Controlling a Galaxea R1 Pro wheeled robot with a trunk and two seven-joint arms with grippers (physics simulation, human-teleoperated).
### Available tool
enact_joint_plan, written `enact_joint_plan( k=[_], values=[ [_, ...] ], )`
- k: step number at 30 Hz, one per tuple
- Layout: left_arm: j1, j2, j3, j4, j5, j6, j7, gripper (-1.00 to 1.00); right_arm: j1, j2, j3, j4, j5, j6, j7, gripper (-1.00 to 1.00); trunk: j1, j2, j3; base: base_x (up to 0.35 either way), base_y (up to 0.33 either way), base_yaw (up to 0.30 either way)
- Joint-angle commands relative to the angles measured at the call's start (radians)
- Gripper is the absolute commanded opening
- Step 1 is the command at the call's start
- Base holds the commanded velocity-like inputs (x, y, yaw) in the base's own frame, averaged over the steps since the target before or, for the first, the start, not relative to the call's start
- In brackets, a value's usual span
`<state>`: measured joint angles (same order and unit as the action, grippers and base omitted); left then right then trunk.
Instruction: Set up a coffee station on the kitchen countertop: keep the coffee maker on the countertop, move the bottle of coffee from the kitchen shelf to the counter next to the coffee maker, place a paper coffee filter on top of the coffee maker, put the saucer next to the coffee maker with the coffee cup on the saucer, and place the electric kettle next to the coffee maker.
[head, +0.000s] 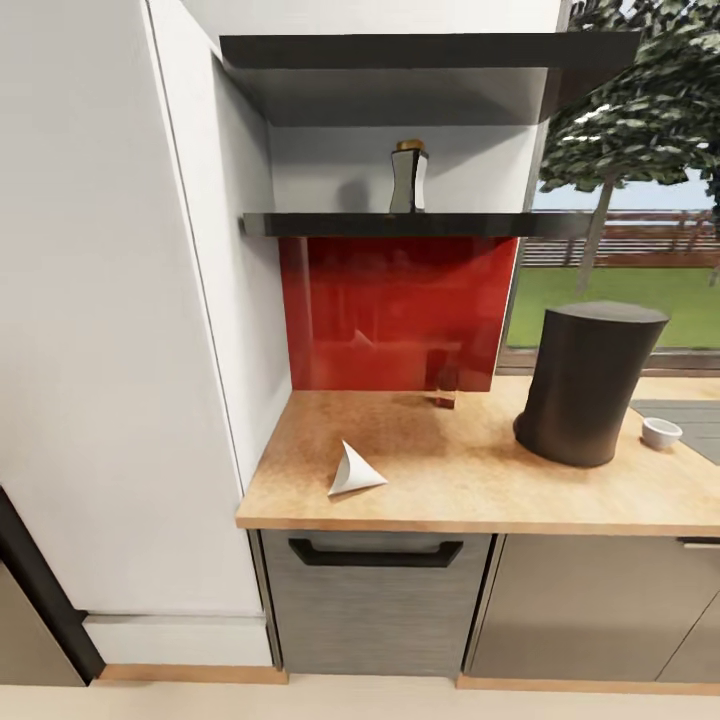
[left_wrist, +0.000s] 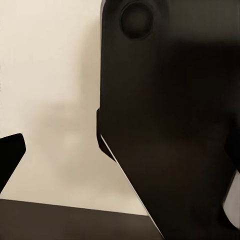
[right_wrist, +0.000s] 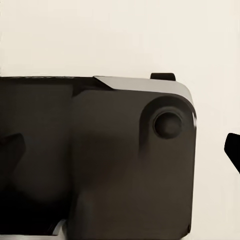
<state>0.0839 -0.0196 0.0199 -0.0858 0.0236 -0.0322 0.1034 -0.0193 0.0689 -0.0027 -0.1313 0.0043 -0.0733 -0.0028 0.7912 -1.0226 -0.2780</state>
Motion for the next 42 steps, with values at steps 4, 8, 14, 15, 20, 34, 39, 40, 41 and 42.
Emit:
enact_joint_plan(
  k=[4, 8, 14, 15, 20, 34, 39, 40, 41, 42],
  values=[
    [0.001, 0.0, 0.002, -0.002, 0.003, -0.002, 0.002, 1.0, -0.001, 0.0, 0.0, 0.001, 0.001, -0.003, 0.0, 1.0, -0.015, 0.028, 0.012, 0.0, 0.0, 0.0],
    [0.001, -0.001, 0.001, -0.002, 0.003, -0.002, 0.002, 1.0, -0.001, 0.0, 0.0, 0.001, 0.0, -0.003, 0.0, 1.0, -0.031, 0.056, 0.024, 0.0, 0.0, 0.0],
    [0.001, 0.0, 0.001, -0.001, 0.003, -0.002, 0.002, 1.0, -0.001, 0.0, 0.0, 0.001, 0.0, -0.003, 0.0, 1.0, -0.054, 0.098, 0.043, 0.0, 0.0, 0.0],
    [0.001, 0.0, 0.001, -0.001, 0.003, -0.001, 0.002, 1.0, -0.001, 0.0, 0.0, 0.001, 0.001, -0.003, 0.0, 1.0, -0.058, 0.105, 0.046, 0.0, 0.0, 0.0],
    [0.001, 0.0, 0.001, 0.0, 0.003, -0.001, 0.002, 1.0, -0.001, 0.0, 0.0, 0.001, 0.001, -0.003, 0.0, 1.0, -0.077, 0.14, 0.062, 0.0, 0.0, 0.0],
    [0.001, 0.0, 0.002, 0.0, 0.003, -0.002, 0.002, 1.0, -0.001, 0.0, 0.0, 0.001, 0.0, -0.003, 0.0, 1.0, -0.13, 0.238, 0.106, 0.0, 0.0, 0.0],
    [0.001, 0.0, 0.002, 0.0, 0.002, 0.0, 0.002, 1.0, -0.001, 0.0, 0.0, 0.001, 0.0, -0.003, 0.0, 1.0, -0.15, 0.273, 0.121, 0.0, 0.0, 0.0],
    [0.001, 0.0, 0.002, 0.0, 0.002, 0.0, 0.002, 1.0, -0.001, 0.0, 0.0, 0.001, 0.0, -0.003, 0.0, 1.0, -0.153, 0.28, 0.124, 0.0, 0.0, 0.0],
    [0.001, 0.0, 0.002, 0.0, 0.002, 0.0, 0.002, 1.0, -0.001, 0.0, 0.0, 0.001, 0.0, -0.003, 0.0, 1.0, -0.157, 0.287, 0.128, 0.0, 0.0, 0.0],
    [0.001, -0.001, 0.002, 0.0, 0.003, 0.0, 0.002, 1.0, -0.001, 0.0, 0.0, 0.001, 0.001, -0.003, 0.0, 1.0, -0.161, 0.294, 0.131, 0.0, 0.0, 0.0]
  ],
)
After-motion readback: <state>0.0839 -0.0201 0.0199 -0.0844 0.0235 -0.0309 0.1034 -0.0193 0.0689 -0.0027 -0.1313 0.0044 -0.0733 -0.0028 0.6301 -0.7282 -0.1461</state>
